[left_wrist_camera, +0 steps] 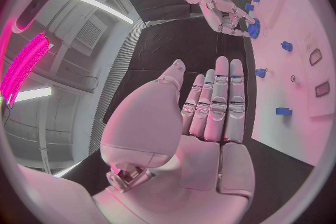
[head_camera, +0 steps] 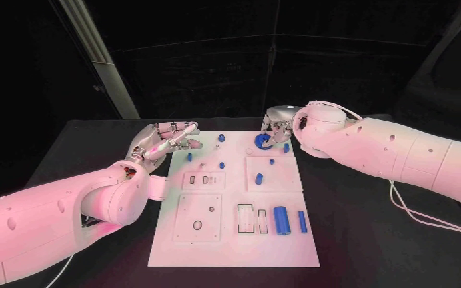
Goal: Assemble the parts on the task board
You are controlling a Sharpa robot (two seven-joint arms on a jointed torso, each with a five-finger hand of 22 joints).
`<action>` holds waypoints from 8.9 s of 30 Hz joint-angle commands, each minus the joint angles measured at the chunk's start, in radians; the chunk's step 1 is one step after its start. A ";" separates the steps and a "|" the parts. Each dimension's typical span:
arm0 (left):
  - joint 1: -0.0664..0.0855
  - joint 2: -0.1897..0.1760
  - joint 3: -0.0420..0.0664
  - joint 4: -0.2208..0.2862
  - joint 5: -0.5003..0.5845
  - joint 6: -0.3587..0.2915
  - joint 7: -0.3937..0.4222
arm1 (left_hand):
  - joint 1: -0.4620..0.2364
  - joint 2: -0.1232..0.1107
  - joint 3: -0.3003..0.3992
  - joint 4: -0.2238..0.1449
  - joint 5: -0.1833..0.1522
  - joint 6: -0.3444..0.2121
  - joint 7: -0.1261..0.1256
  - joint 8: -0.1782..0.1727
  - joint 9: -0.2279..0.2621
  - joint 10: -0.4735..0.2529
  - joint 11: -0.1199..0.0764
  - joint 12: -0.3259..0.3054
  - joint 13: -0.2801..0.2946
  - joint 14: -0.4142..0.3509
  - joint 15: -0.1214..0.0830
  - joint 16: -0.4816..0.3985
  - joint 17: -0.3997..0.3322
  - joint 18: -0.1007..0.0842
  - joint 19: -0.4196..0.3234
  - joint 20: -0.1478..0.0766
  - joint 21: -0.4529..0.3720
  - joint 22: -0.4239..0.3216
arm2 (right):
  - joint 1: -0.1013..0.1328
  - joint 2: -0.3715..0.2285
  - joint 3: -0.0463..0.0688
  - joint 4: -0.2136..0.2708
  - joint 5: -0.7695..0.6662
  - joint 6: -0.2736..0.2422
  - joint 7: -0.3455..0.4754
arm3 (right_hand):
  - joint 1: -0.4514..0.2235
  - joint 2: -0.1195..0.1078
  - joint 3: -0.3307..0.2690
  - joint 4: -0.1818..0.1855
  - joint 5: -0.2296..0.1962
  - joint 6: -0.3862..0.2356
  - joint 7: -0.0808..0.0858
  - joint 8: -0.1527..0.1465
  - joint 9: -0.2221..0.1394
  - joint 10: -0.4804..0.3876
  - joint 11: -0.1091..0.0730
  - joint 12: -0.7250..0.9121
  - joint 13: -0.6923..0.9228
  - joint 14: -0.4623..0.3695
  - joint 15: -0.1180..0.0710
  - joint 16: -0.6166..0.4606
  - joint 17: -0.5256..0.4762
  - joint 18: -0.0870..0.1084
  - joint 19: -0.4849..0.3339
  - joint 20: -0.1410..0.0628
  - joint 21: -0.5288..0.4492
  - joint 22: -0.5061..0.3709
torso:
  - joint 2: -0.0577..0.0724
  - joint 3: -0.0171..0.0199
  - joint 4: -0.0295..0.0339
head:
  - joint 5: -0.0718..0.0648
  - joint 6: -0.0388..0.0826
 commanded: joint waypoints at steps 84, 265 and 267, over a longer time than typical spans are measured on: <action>0.002 0.011 0.001 -0.002 -0.005 0.013 0.001 | 0.017 0.006 0.009 -0.015 -0.005 0.008 -0.003 -0.008 -0.001 0.003 0.003 -0.007 -0.001 -0.001 0.008 -0.009 0.004 0.015 0.001 0.004 -0.009 -0.004 | -0.026 0.250 -0.018 -0.047 -0.131 -0.119 0.015 | -0.105 -0.004 0.111 -0.070 -0.069 0.006 0.008 -0.067 -0.011 -0.005 0.009 0.012 0.063 0.060 0.005 0.033 0.076 -0.012 0.023 0.001 0.016 0.032 | 0.000 0.0005 0.0000 | 0.023 -0.010; 0.003 0.027 0.001 -0.066 0.050 0.025 -0.006 | 0.026 0.011 0.023 -0.032 -0.006 0.016 -0.004 -0.013 -0.001 0.013 0.001 -0.012 -0.001 0.004 0.006 -0.019 0.011 0.015 0.006 0.002 -0.012 -0.008 | -0.130 0.140 -0.050 0.192 -0.010 -0.190 0.054 | -0.033 0.134 0.118 -0.154 -0.045 0.195 -0.037 -0.025 0.001 0.002 -0.030 0.046 0.110 0.065 -0.026 0.041 0.124 -0.011 0.021 -0.025 0.011 0.030 | -0.035 -0.0019 -0.0184 | 0.096 -0.094; 0.004 0.027 0.001 -0.066 0.050 0.025 -0.006 | 0.026 0.011 0.023 -0.032 -0.006 0.016 -0.004 -0.013 -0.001 0.013 0.001 -0.012 -0.001 0.004 0.006 -0.019 0.011 0.015 0.006 0.002 -0.012 -0.008 | -0.131 0.144 -0.050 0.187 -0.017 -0.184 0.052 | -0.034 0.133 0.118 -0.154 -0.045 0.195 -0.037 -0.026 0.000 0.002 -0.030 0.044 0.109 0.065 -0.026 0.041 0.123 -0.011 0.021 -0.025 0.011 0.029 | -0.035 -0.0023 -0.0176 | 0.095 -0.094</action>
